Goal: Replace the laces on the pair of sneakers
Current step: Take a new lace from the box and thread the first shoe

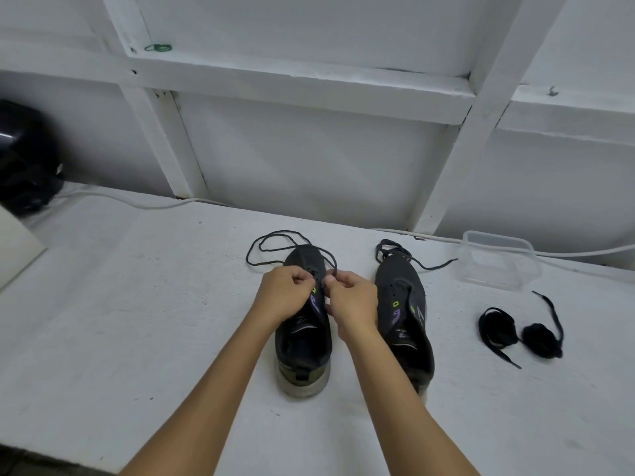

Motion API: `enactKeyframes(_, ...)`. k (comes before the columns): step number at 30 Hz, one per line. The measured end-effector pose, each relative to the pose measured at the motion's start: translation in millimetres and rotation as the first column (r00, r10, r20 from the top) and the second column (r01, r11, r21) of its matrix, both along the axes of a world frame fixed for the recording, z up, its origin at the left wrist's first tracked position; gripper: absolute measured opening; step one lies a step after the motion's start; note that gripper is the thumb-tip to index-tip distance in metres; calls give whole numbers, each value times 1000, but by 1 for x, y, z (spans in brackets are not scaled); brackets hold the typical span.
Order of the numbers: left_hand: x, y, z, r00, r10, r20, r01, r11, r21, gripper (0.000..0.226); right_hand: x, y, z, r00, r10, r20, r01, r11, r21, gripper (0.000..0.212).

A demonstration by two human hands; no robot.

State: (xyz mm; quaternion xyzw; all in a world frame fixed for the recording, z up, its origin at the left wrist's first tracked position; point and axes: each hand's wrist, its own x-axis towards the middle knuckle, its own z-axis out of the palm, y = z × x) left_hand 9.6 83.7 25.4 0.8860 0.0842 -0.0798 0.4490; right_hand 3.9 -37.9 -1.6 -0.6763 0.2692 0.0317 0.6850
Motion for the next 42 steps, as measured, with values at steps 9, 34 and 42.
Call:
enactKeyframes(9, 5, 10, -10, 993, 19, -120, -39, 985, -169, 18, 4, -2, -2, 997, -29, 73, 27, 999, 32, 9)
enactKeyframes(34, 5, 14, -15, 993, 14, -114, -43, 967, -253, 26, 8, -2, -4, 979, 150, 141, -93, 934, -345, 7)
enactKeyframes(42, 2, 11, -16, 1000, 16, 4, -15, 990, -138, 23, 15, 0, 7, 948, 269, 168, -168, 875, -454, 13)
